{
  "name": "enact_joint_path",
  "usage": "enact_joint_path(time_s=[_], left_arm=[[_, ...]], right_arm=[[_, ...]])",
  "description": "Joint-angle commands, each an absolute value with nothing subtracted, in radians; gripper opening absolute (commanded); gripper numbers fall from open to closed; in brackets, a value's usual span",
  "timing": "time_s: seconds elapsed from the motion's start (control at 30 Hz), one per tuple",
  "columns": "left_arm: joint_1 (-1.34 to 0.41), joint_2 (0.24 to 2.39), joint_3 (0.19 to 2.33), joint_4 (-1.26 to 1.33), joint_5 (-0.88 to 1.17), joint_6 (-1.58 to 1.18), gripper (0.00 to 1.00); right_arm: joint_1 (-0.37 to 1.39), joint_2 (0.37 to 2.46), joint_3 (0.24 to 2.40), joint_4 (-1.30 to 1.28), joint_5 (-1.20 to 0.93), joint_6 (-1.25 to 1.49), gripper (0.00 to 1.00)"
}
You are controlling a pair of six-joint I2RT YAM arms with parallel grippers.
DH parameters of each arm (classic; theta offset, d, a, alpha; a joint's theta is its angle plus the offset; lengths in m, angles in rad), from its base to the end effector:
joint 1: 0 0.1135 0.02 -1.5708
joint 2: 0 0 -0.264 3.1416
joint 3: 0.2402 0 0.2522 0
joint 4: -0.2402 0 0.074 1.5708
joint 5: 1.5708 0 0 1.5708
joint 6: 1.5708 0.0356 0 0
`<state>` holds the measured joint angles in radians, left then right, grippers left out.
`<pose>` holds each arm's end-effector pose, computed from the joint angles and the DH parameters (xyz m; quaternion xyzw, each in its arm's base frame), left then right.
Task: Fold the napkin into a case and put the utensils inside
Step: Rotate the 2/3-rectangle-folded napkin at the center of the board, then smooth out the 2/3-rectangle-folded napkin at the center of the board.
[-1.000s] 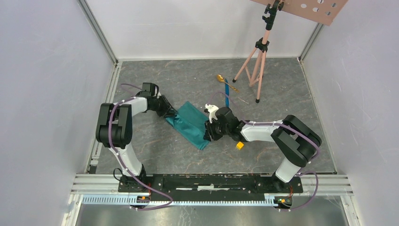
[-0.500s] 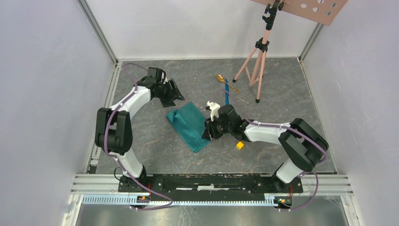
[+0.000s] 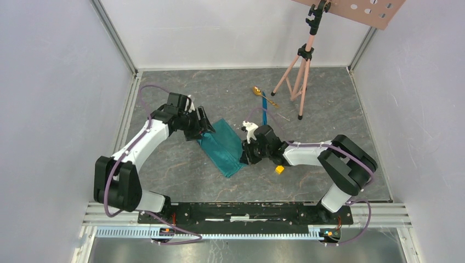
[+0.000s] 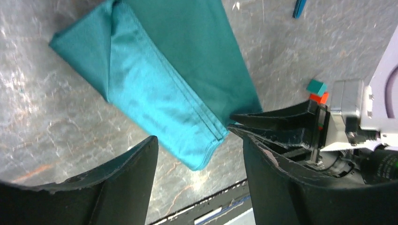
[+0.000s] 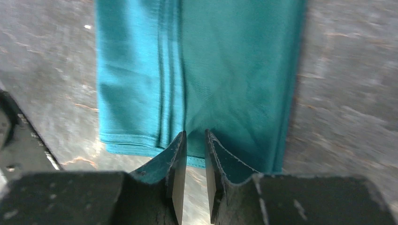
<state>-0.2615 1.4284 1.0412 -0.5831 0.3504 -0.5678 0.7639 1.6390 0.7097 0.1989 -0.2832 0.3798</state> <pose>0.2796 -0.0875 0.2492 -0.0925 0.9375 -0.2697 0.1995 0.2193 0.2239 0.1444 -0.2290 0.8763 0.3269 0.2699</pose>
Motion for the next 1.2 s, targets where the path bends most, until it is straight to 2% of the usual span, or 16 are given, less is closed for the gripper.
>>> enact_joint_path(time_s=[0.0, 0.2, 0.37, 0.53, 0.63, 0.8, 0.87, 0.97, 1.07, 1.17], left_arm=[[-0.278, 1.323, 0.984, -0.591, 0.390, -0.544, 0.74], [-0.303, 1.223, 0.897, -0.599, 0.341, -0.580, 0.74], [-0.377, 1.146, 0.828, -0.598, 0.247, -0.692, 0.74], [-0.532, 1.155, 0.811, -0.543, 0.151, -0.845, 0.75], [-0.565, 1.158, 0.815, -0.543, 0.098, -0.886, 0.74], [-0.548, 1.130, 0.831, -0.596, -0.033, -0.890, 0.75], [-0.517, 1.134, 0.830, -0.587, -0.007, -0.886, 0.74], [-0.429, 1.147, 0.808, -0.567, 0.089, -0.872, 0.71], [-0.355, 1.151, 0.760, -0.537, 0.181, -0.870, 0.64], [-0.340, 1.137, 0.700, -0.508, 0.207, -0.883, 0.63]], right_arm=[[0.848, 1.687, 0.684, 0.310, -0.237, 0.483, 0.26], [0.931, 1.684, 0.747, 0.471, -0.416, 0.649, 0.30], [0.765, 1.513, 0.729, 0.360, -0.430, 0.621, 0.44], [0.627, 1.418, 0.734, 0.084, -0.317, 0.382, 0.71], [0.615, 1.483, 0.790, -0.028, -0.426, 0.265, 0.72], [0.675, 1.473, 0.744, 0.110, -0.511, 0.357, 0.71], [0.730, 1.500, 0.750, 0.151, -0.500, 0.435, 0.71], [0.803, 1.562, 0.744, 0.247, -0.493, 0.580, 0.63], [0.856, 1.631, 0.758, 0.315, -0.500, 0.686, 0.62], [0.888, 1.682, 0.772, 0.340, -0.497, 0.710, 0.61]])
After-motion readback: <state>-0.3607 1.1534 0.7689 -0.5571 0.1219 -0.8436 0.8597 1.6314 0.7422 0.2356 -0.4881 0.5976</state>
